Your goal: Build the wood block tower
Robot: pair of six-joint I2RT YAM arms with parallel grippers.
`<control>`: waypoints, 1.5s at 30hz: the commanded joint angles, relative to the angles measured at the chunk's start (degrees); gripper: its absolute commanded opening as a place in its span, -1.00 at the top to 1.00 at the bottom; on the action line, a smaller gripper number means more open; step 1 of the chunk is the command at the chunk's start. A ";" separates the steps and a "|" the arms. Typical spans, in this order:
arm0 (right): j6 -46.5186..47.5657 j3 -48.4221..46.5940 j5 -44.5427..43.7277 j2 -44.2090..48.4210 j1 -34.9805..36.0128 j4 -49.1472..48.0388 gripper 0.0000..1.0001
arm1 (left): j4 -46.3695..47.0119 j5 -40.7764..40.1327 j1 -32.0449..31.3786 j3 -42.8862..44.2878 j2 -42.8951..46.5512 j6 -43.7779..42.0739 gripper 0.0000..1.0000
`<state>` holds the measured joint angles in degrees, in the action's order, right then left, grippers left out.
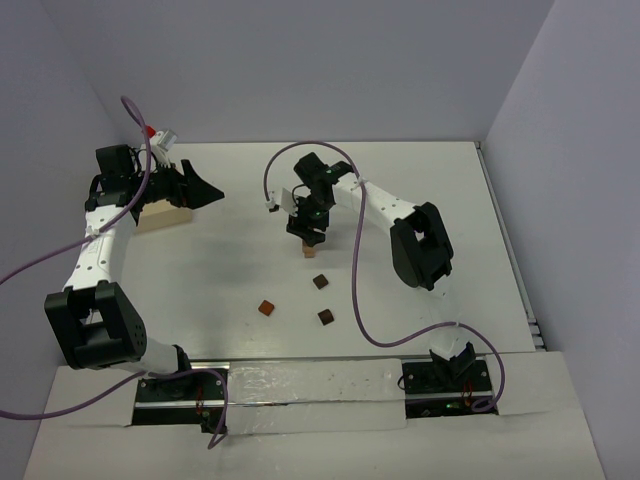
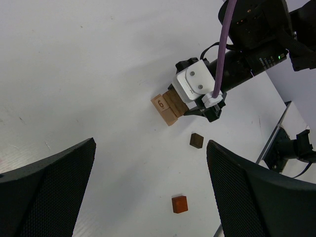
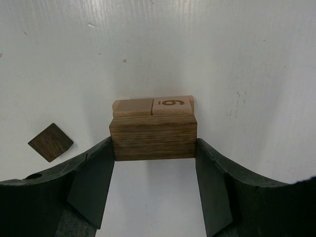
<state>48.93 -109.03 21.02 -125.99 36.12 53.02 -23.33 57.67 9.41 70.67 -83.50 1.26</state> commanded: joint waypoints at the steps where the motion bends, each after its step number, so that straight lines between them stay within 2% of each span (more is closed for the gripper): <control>1: 0.56 0.53 0.76 -0.19 0.27 -2.15 -0.37 | 0.79 1.46 -0.38 2.89 -0.14 -0.58 -0.98; 16: 0.56 0.84 0.69 -0.30 0.44 -2.39 -0.55 | 0.57 1.48 -0.36 2.81 -0.17 -0.64 -0.98; 21: 0.56 0.84 0.78 -0.06 0.51 -2.22 -0.97 | 0.66 1.57 -0.44 2.71 -0.17 -0.64 -0.99; 22: 0.49 0.84 0.72 -0.04 0.53 -2.22 -0.99 | 0.59 1.57 -0.44 2.78 -0.10 -0.58 -0.99; 35: 0.26 -0.57 0.43 4.98 1.56 0.19 -0.99 | -1.16 0.22 -0.36 3.15 0.83 -3.49 -0.99; 45: -3.15 -1.69 2.24 18.31 1.85 0.44 -0.99 | -1.44 -4.02 -0.36 1.79 2.97 -4.74 -0.98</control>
<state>48.33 -108.57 21.76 -117.45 37.39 54.00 -24.99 55.67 9.30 70.81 -83.21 -1.83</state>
